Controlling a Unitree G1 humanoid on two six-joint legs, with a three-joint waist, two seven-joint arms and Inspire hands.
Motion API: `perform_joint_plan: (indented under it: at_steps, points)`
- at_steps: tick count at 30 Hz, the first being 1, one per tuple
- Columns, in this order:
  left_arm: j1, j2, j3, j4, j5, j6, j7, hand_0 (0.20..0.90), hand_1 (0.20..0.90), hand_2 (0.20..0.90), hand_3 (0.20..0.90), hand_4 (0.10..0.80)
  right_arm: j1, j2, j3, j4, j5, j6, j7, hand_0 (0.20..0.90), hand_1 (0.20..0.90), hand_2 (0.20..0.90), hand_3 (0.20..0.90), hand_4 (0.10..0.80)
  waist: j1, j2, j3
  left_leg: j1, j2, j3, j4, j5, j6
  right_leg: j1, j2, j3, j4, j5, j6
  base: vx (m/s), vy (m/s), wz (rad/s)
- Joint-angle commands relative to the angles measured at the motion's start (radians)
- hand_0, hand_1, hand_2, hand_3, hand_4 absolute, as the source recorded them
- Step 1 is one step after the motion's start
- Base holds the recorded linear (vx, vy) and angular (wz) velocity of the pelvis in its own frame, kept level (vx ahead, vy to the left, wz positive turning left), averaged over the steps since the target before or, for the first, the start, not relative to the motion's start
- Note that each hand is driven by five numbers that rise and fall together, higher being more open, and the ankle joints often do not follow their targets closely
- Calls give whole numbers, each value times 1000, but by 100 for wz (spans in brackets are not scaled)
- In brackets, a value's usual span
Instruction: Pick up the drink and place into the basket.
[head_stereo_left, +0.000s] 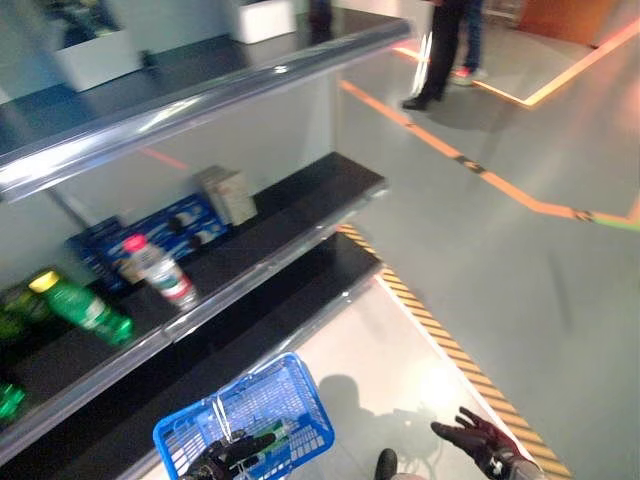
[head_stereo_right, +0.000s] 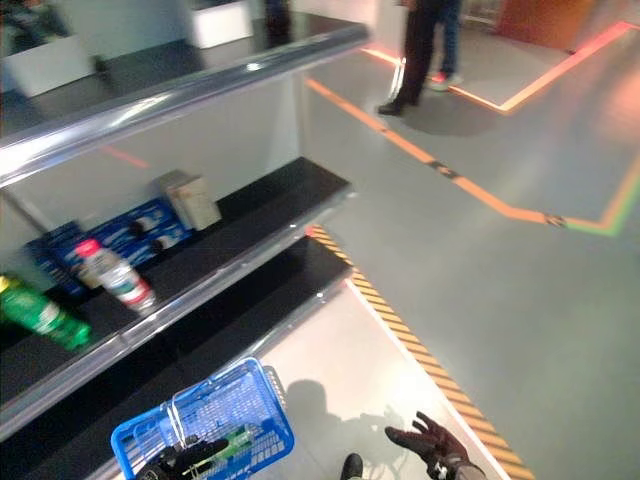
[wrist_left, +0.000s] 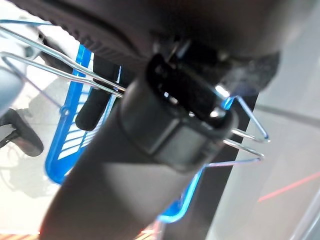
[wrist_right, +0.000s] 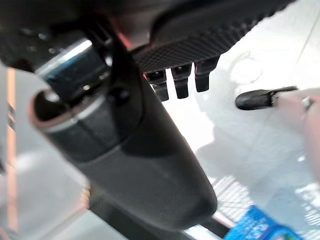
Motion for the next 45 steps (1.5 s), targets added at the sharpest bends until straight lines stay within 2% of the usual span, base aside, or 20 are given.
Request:
perform_joint_plan:
  at_steps: [1,3,5,8,13,17,18,19,20,21,26,27,29,31,32,34,35,37,41,45]
  points:
    - [2,-23,44,-63,-57,-9,-95,300,300,300,200,100,-46,-14,-12,39,4,-37,-11,900,900,900,900,800,47,-7,-34,-37,70,124,-33,101,-112,55,9,-25,12,-65,49,-70,86,167]
    - [-3,-31,53,-52,-44,-18,-88,300,300,300,200,100,-38,-13,-15,41,18,-50,-11,900,900,900,900,800,59,-11,-37,-33,87,139,-46,101,-130,78,12,-59,11,-78,59,-33,104,124]
    - [5,-33,68,-34,-35,-30,-91,300,300,300,200,100,-45,-9,-8,35,8,-54,-7,900,900,900,900,800,80,-16,-33,-37,70,110,-46,94,-128,85,11,-85,12,-77,61,-29,126,88]
    - [22,-18,104,-7,-21,-26,-91,300,300,300,200,100,-56,-10,0,28,11,-62,11,900,900,900,900,800,110,-21,-36,-37,52,105,-47,83,-122,96,7,-124,13,-75,66,1,185,69]
    - [50,4,146,20,-12,-26,-104,300,300,300,200,100,-71,4,18,6,-38,-26,33,900,900,900,900,800,145,-35,-36,-21,-6,55,-36,55,-81,97,-6,-105,44,-74,86,77,255,15]
    - [34,12,138,7,-25,-16,-100,300,300,300,200,100,-63,17,28,3,-79,-15,36,900,900,900,900,800,152,-38,-28,-14,-33,33,-38,44,-51,73,-43,-86,113,-70,111,76,250,11]
    - [27,14,133,4,-27,-13,-97,300,300,300,200,100,-60,20,31,3,-77,-20,38,900,900,900,900,800,150,-38,-27,-15,-39,24,-38,41,-42,64,-49,-70,141,-76,112,18,195,30]
    - [18,16,120,0,-28,-13,-90,300,300,300,200,100,-58,28,33,3,-56,-28,37,900,900,900,900,800,139,-40,-22,-32,-49,9,-28,53,-20,35,-48,-30,192,-69,100,19,149,36]
    - [16,17,116,0,-26,-12,-88,300,300,300,200,100,-58,30,34,4,-49,-30,36,900,900,900,900,800,136,-41,-22,-34,-51,3,-24,50,-16,29,-46,-13,205,-74,99,68,122,46]
    - [10,18,96,-1,-11,-11,-79,300,300,300,200,100,-52,39,36,-2,-11,-34,30,900,900,900,900,800,119,-46,-18,-39,-59,-28,-10,46,-7,9,-30,53,230,-69,98,125,49,60]
    - [-1,25,75,-1,-28,-5,-76,300,300,300,200,100,-41,36,29,-2,-15,-41,29,900,900,900,900,800,72,-50,-4,-32,-67,-53,14,19,-11,-39,-32,143,141,-15,117,160,-17,61]
    - [-5,30,71,-2,-26,-5,-90,300,300,300,200,100,-39,28,24,6,-9,-45,32,900,900,900,900,800,53,-52,4,-29,-75,-73,28,1,-8,-71,-34,198,114,16,125,187,-97,47]
    - [-8,36,64,0,-22,-8,-103,300,300,300,200,100,-39,21,13,17,-2,-46,38,900,900,900,900,800,35,-55,11,-21,-80,-96,44,-21,-6,-99,-33,248,91,49,130,223,-154,72]
    - [-13,40,65,6,-22,-11,-107,300,300,300,200,100,-42,17,7,27,-1,-46,43,900,900,900,900,800,20,-57,16,-20,-79,-115,74,-43,-2,-118,-31,294,97,55,128,203,-196,86]
    - [-17,44,67,9,-19,-9,-107,300,300,300,200,100,-44,16,5,29,1,-42,42,900,900,900,900,800,15,-57,22,-29,-74,-134,115,-57,3,-131,-36,328,147,38,119,175,-252,55]
    - [-22,47,76,15,-20,-10,-107,300,300,300,200,100,-51,12,1,25,-3,-36,54,900,900,900,900,800,20,-62,25,-66,-56,-149,181,-70,3,-110,-50,344,181,-10,119,117,-308,37]
    - [-24,48,77,18,-24,-11,-106,300,300,300,200,100,-53,12,2,23,-2,-34,56,900,900,900,900,800,25,-67,24,-81,-54,-154,201,-76,1,-95,-56,337,166,-14,121,84,-333,40]
    - [-15,35,79,17,-41,-15,-97,300,300,300,200,100,-59,21,19,15,-10,-29,43,900,900,900,900,800,44,-72,23,-100,-27,-152,219,-64,-20,-60,-60,299,142,-21,120,99,-314,29]
    - [0,12,66,-2,-32,-17,-108,300,300,300,200,100,-66,5,27,-8,21,-31,31,900,900,900,900,800,46,-65,25,-83,26,-134,167,-18,-55,-18,-39,266,97,-37,92,69,-198,17]
    - [-6,-9,40,-16,-30,-19,-112,300,300,300,200,100,-64,-2,21,-16,51,-34,16,900,900,900,900,800,36,-51,17,-65,59,-103,88,26,-83,0,-28,221,65,-41,86,-7,-95,26]
